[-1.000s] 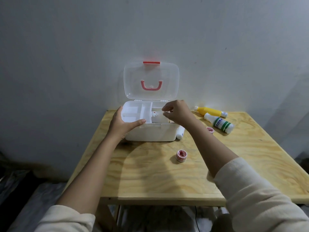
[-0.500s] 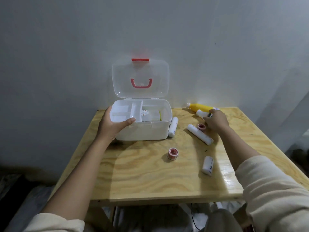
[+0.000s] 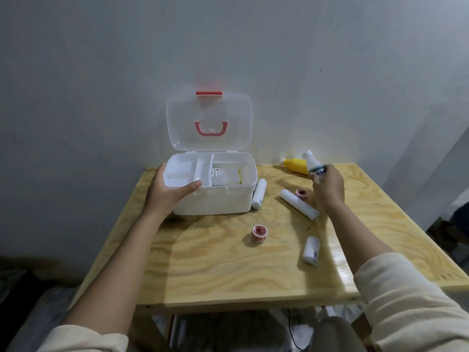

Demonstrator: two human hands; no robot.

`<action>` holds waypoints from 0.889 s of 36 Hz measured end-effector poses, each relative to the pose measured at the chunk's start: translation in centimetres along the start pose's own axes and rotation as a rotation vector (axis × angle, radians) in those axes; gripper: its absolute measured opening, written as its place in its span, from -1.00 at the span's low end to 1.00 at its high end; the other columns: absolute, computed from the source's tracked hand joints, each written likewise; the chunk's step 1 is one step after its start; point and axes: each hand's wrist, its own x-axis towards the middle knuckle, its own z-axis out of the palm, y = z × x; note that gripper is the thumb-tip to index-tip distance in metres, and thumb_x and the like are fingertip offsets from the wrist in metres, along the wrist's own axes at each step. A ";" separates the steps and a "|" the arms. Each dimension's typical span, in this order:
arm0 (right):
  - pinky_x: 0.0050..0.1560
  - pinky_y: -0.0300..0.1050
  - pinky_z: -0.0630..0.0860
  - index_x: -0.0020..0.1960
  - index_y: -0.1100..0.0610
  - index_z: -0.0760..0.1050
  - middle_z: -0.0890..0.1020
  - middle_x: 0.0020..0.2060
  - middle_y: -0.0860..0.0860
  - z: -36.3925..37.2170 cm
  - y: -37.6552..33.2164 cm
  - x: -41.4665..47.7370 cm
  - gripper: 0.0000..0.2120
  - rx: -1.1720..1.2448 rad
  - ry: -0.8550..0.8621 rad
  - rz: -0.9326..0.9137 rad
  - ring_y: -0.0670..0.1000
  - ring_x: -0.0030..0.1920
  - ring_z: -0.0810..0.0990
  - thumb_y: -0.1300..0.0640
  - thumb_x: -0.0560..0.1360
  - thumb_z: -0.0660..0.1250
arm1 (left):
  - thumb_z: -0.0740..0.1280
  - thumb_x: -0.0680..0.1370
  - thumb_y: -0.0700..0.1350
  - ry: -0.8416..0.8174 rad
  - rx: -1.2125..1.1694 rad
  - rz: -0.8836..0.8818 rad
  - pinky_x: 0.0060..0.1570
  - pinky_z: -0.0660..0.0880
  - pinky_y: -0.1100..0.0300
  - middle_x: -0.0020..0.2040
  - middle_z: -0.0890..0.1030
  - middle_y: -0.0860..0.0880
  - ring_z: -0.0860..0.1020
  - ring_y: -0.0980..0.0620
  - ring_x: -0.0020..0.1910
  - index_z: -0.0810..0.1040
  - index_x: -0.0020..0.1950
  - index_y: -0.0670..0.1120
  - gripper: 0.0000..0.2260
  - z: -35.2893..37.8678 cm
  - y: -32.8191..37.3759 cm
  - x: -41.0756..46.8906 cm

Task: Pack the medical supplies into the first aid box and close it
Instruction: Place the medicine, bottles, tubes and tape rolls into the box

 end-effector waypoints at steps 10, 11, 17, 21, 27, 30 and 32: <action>0.03 -0.05 0.52 0.19 0.21 0.41 0.51 0.13 0.20 -1.4 -9.0 -2.5 -0.65 0.431 -0.133 -0.279 0.12 0.08 0.53 0.14 0.46 0.38 | 0.55 0.04 0.27 -0.028 -0.038 -0.044 0.24 0.42 0.08 0.30 0.47 0.10 0.44 0.04 0.28 0.32 0.47 0.00 0.05 -0.2 0.8 -0.5; 0.00 -0.10 0.51 0.19 0.19 0.41 0.53 0.13 0.17 -1.2 -9.9 -2.9 -0.65 0.467 -0.190 -0.310 0.09 0.08 0.54 0.13 0.45 0.39 | 0.57 0.04 0.27 -0.036 -0.040 -0.038 0.28 0.44 0.04 0.29 0.51 0.10 0.47 0.05 0.27 0.36 0.44 0.02 0.02 -0.4 0.9 -0.6; 0.02 -0.10 0.54 0.20 0.14 0.42 0.55 0.13 0.10 0.8 -13.3 -5.5 -0.59 0.402 -0.462 -0.439 0.05 0.08 0.56 0.11 0.40 0.44 | 0.59 0.01 0.37 -0.038 -0.018 -0.015 0.25 0.50 -0.11 0.23 0.60 0.08 0.54 0.01 0.24 0.46 0.35 0.08 -0.04 -0.7 0.3 0.1; -0.13 -0.28 0.51 0.19 0.17 0.41 0.54 0.09 0.05 2.0 -13.8 -6.5 -0.57 0.238 -0.577 -0.529 0.05 0.05 0.56 0.12 0.39 0.45 | 0.61 0.07 0.25 -0.043 -0.021 -0.015 0.23 0.52 -0.09 0.20 0.61 0.09 0.56 0.02 0.21 0.47 0.33 0.08 -0.13 -0.7 0.5 0.0; 0.01 -0.10 0.58 0.17 0.19 0.42 0.56 0.09 0.09 3.1 -13.6 -6.9 -0.53 0.109 -0.654 -0.583 0.06 0.02 0.56 0.11 0.34 0.49 | 0.60 0.06 0.29 -0.044 -0.027 -0.031 0.25 0.51 -0.09 0.24 0.58 0.07 0.54 0.01 0.24 0.44 0.36 0.07 -0.08 -0.7 0.3 0.0; 0.02 -0.15 0.55 0.23 0.12 0.40 0.56 0.11 0.09 3.3 -14.0 -7.0 -0.50 0.098 -0.684 -0.598 0.02 -0.01 0.54 0.14 0.35 0.48 | 0.58 0.00 0.39 -0.045 -0.027 -0.024 0.25 0.51 -0.12 0.27 0.57 0.05 0.52 -0.03 0.27 0.42 0.38 0.06 0.01 -0.7 -0.1 0.2; -0.01 -0.17 0.53 0.26 0.07 0.39 0.55 0.11 0.08 3.5 -14.3 -7.0 -0.47 0.083 -0.718 -0.576 0.01 -0.04 0.54 0.11 0.35 0.48 | 0.57 -0.02 0.40 -0.048 -0.028 -0.020 0.24 0.51 -0.13 0.26 0.57 0.04 0.53 -0.03 0.26 0.42 0.38 0.05 0.03 -0.7 -0.2 0.3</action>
